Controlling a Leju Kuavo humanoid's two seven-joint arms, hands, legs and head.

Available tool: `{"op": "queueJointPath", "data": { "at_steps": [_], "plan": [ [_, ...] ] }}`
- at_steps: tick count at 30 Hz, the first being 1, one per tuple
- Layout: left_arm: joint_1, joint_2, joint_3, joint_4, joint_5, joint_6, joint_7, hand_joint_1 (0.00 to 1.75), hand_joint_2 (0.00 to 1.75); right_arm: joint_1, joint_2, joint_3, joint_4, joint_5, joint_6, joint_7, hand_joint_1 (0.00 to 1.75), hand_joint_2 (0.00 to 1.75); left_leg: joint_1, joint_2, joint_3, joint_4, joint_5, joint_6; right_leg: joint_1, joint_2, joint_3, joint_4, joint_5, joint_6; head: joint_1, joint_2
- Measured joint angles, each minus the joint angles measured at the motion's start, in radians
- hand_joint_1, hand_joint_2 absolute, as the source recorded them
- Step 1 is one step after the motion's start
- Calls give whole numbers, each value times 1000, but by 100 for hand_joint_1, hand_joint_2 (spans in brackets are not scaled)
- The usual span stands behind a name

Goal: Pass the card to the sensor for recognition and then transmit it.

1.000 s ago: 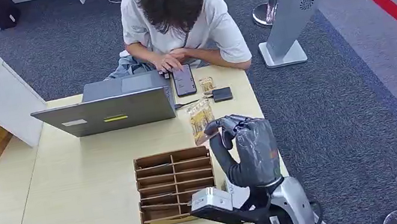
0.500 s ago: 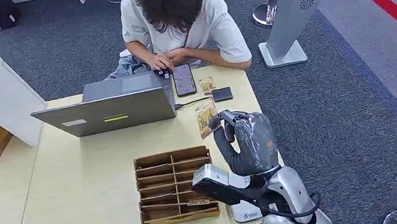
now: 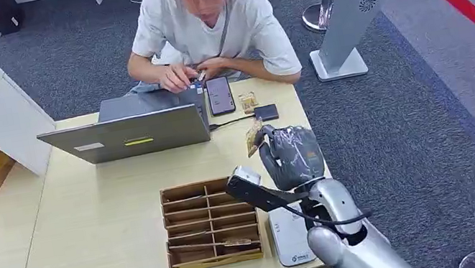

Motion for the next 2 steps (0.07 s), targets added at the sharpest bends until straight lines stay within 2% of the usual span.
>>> {"op": "queueJointPath", "data": {
  "at_steps": [2],
  "plan": [
    [-2,-1,0,0,-2,-2,5,0,0,-14,5,-1,35,0,7,4,175,175,0,0,0,0,0,0,0,0,0,0,0,0,0,0]
  ]
}}
